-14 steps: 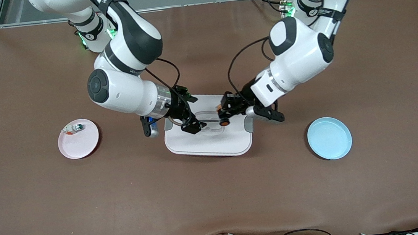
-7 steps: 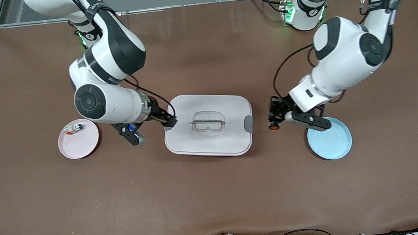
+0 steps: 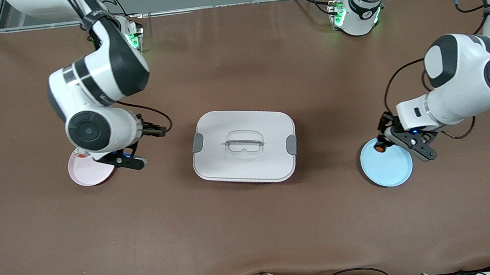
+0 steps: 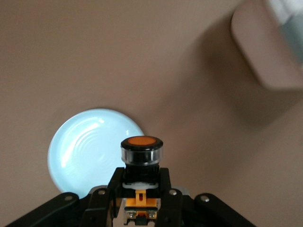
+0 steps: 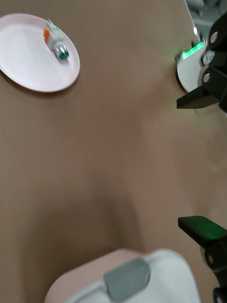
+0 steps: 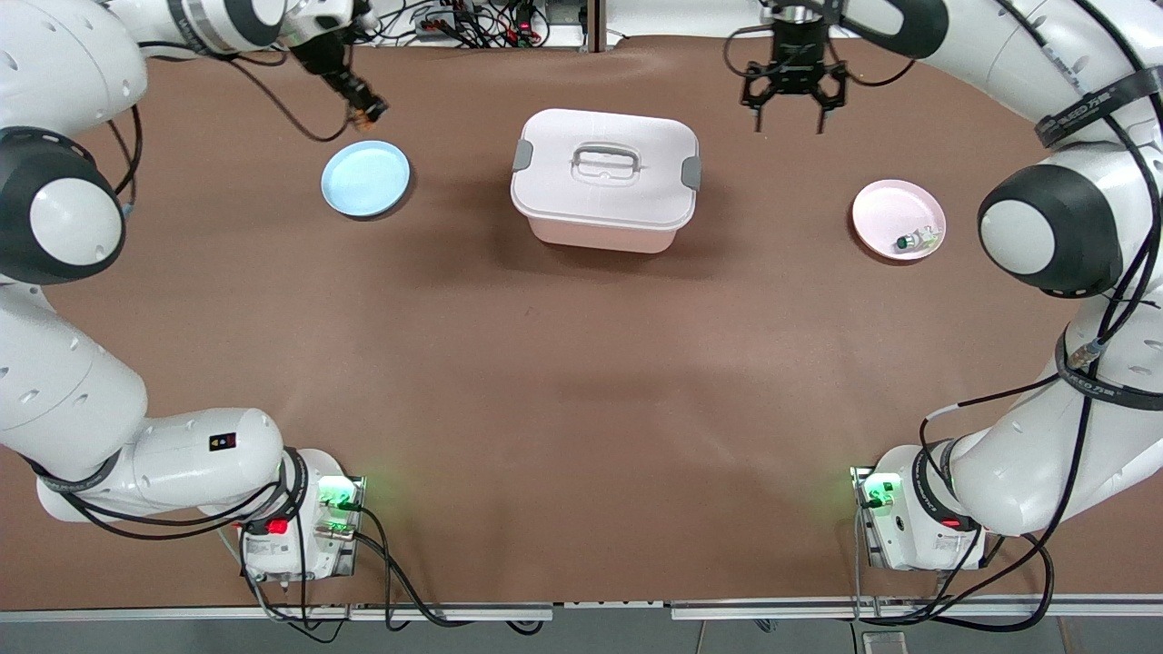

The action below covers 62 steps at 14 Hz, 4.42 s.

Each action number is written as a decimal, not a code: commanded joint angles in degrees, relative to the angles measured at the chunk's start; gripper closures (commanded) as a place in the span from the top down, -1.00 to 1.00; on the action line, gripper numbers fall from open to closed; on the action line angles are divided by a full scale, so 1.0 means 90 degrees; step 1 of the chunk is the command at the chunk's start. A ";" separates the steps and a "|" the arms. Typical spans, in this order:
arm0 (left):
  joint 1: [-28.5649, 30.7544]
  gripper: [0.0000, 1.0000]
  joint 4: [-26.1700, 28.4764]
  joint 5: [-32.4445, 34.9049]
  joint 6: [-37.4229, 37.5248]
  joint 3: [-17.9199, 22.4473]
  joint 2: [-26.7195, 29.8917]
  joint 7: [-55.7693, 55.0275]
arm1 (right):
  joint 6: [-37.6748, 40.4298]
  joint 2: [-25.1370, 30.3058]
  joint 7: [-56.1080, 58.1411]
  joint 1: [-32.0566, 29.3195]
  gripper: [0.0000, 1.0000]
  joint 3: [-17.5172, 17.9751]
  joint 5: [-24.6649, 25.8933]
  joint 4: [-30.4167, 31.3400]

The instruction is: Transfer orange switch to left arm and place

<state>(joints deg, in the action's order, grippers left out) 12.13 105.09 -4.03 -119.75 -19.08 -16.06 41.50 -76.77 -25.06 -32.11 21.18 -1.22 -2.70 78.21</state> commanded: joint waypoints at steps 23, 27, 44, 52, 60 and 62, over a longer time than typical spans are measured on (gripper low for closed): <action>0.0537 -0.98 0.0178 0.2098 -0.2114 -0.0067 -0.2141 0.4558 | 0.1498 0.0743 0.3792 -0.2715 1.00 0.0126 0.0554 -0.0008; 0.0556 1.00 0.0178 0.2020 -0.2105 -0.0087 -0.2151 0.4277 | 0.1576 0.0811 0.3744 -0.2550 1.00 0.0156 0.0593 -0.0232; 0.0615 1.00 -0.1041 0.1444 0.0551 -0.1473 -0.0755 -0.3025 | 0.1713 0.1007 0.3558 -0.2559 1.00 0.0156 0.0808 -0.0702; 0.0595 1.00 -0.1599 0.1463 0.1626 -0.1503 -0.0100 -0.5604 | 0.1538 0.1289 0.3548 -0.2695 1.00 0.0116 0.0300 -0.0595; 0.0849 1.00 -0.1883 0.1551 0.2271 -0.1280 0.0436 -0.6087 | 0.1226 0.1611 0.3548 -0.2617 1.00 0.0126 0.0398 -0.0196; 0.0470 1.00 -0.1863 0.1464 0.2271 -0.0472 0.0564 -0.5892 | 0.1089 0.1807 0.3548 -0.2637 1.00 0.0117 0.0359 0.0020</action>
<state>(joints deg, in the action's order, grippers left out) 18.71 88.22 9.76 -100.42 -28.49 -12.97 -13.07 -65.16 -12.79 0.46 -2.12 -0.35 1.12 73.95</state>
